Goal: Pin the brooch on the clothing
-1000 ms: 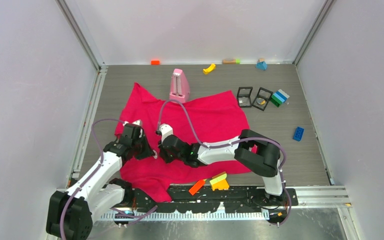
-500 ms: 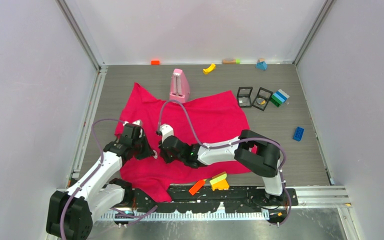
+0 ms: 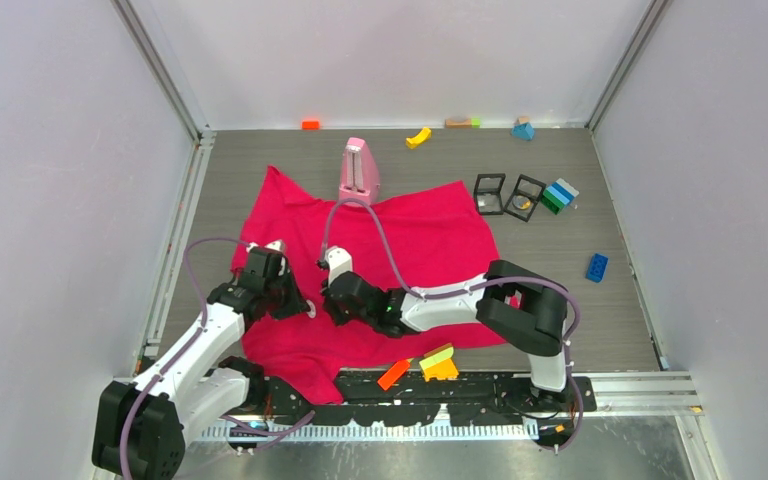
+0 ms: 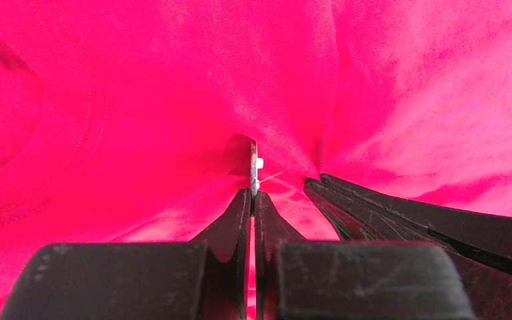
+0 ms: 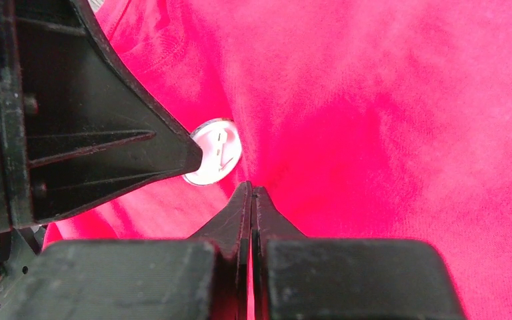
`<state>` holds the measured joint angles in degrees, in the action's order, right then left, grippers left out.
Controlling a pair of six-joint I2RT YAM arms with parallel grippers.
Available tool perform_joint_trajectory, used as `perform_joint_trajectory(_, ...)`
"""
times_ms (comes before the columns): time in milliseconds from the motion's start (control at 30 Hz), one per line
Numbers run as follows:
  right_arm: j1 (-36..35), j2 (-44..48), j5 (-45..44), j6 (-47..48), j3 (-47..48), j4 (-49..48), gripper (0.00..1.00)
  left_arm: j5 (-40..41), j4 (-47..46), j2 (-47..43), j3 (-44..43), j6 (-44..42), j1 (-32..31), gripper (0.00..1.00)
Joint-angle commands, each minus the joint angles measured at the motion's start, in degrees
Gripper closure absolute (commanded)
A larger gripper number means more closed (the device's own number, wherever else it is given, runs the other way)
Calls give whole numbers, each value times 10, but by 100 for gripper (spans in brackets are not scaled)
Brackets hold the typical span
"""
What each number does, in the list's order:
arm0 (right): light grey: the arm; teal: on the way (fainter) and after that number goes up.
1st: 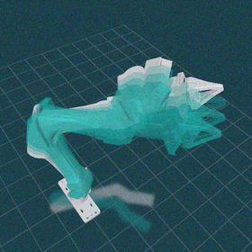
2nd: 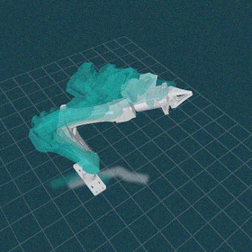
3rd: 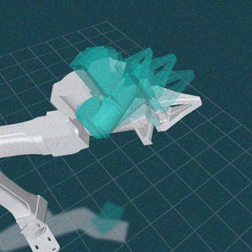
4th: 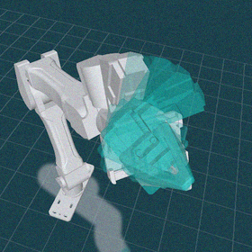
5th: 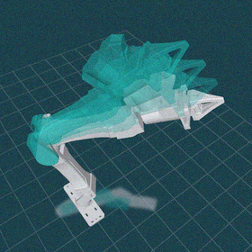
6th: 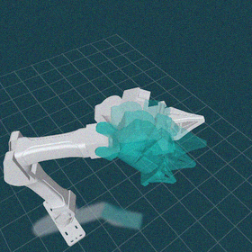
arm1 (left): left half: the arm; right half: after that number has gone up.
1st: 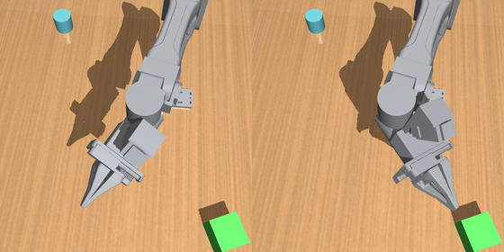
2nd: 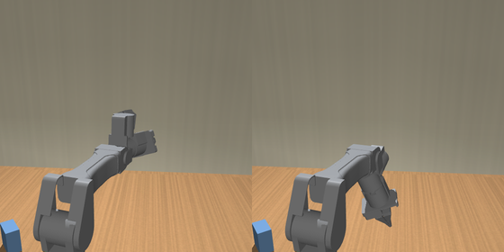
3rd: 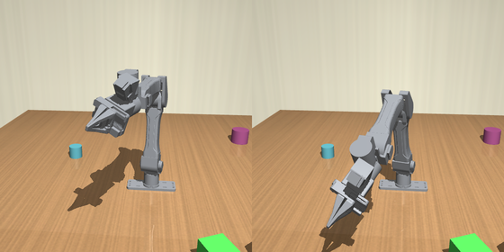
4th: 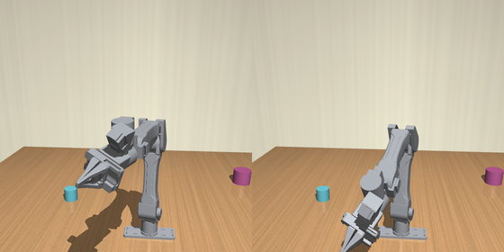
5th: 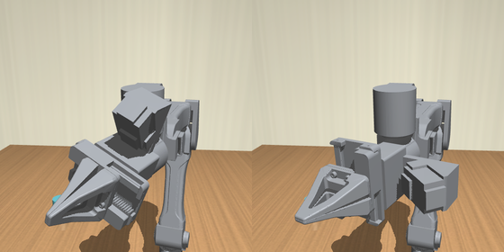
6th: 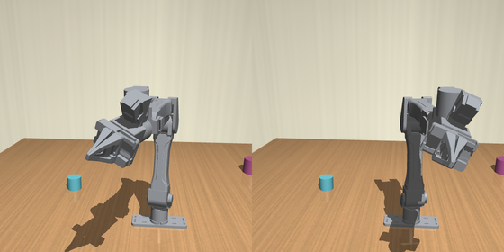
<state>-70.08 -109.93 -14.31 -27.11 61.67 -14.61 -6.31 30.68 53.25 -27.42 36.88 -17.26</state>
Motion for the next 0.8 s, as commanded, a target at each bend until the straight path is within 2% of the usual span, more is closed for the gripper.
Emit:
perform_joint_trajectory(0, -5, 41, -15, 2, -11, -58, 99, -3, 0, 0, -8, -9, -1, 100)
perform_joint_trajectory(767, -18, 5, 55, 13, 4, -47, 99, -1, -10, 2, -3, -4, -1, 100)
